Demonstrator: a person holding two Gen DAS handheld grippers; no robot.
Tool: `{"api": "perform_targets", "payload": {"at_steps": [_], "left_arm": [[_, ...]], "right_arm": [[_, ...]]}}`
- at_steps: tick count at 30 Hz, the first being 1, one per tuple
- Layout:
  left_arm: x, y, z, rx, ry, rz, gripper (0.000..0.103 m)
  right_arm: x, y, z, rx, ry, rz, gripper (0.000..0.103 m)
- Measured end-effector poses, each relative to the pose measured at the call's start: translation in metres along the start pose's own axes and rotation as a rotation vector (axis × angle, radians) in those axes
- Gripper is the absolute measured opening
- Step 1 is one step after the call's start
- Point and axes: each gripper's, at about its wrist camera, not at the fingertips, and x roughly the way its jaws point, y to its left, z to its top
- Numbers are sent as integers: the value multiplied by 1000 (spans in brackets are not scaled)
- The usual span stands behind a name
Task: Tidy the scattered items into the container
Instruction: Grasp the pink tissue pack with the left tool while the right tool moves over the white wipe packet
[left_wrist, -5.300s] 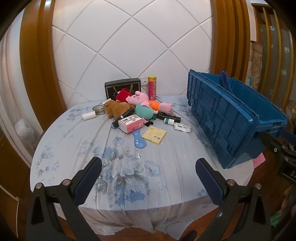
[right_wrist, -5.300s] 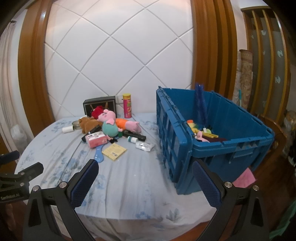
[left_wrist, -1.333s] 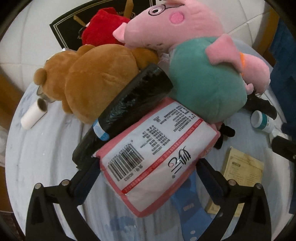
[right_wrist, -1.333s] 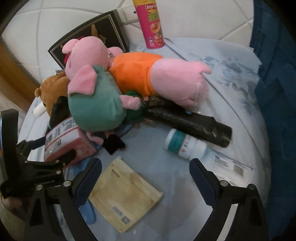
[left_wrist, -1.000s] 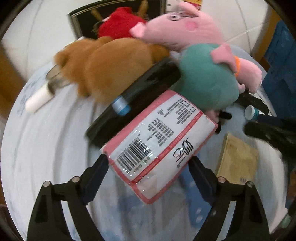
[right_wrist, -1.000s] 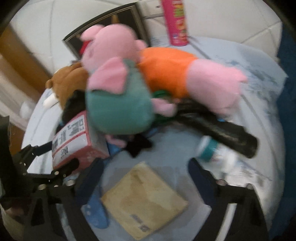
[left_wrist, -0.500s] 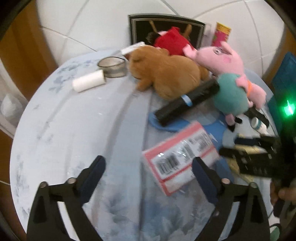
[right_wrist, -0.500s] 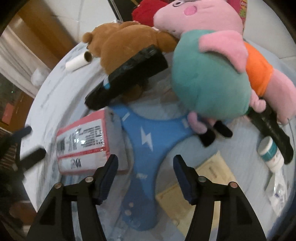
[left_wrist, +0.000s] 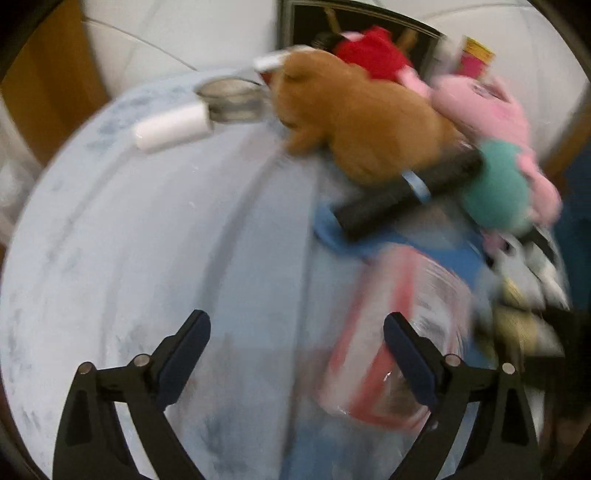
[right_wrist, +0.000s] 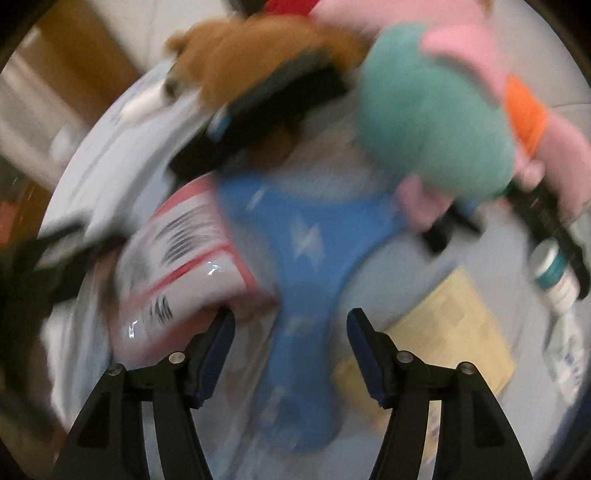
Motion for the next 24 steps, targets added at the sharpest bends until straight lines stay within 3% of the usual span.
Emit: {"api": "perform_targets", "payload": {"at_steps": [2, 3, 5, 9, 11, 14, 16, 18, 20, 24], "left_arm": [[-8, -4, -12, 31, 11, -26, 96], [-13, -8, -15, 42, 5, -2, 96], [-21, -12, -15, 35, -13, 20, 96], [-40, -31, -8, -3, -66, -28, 97], [-40, -48, -6, -2, -70, -46, 103], [-26, -76, -10, -7, -22, -25, 103], [-13, -95, -14, -6, 7, -10, 103], [0, -115, -19, 7, 43, 61, 103], [11, -125, -24, 28, 41, 174, 103], [30, -122, -25, 2, 57, 305, 103]], "right_arm": [[-3, -7, 13, 39, -38, 41, 65], [-4, -9, 20, 46, -42, 60, 67], [-10, -7, 21, 24, -52, 22, 71], [-32, -22, -1, 52, -77, 8, 77], [-43, -43, -17, 86, -88, -21, 77], [-56, -74, -34, 122, -103, -103, 78], [-63, -99, -42, 139, -108, -163, 84], [-70, -125, -49, 156, -114, -223, 88], [-77, -150, -56, 173, -120, -283, 99], [-79, -200, -68, 188, -97, -332, 100]]}}
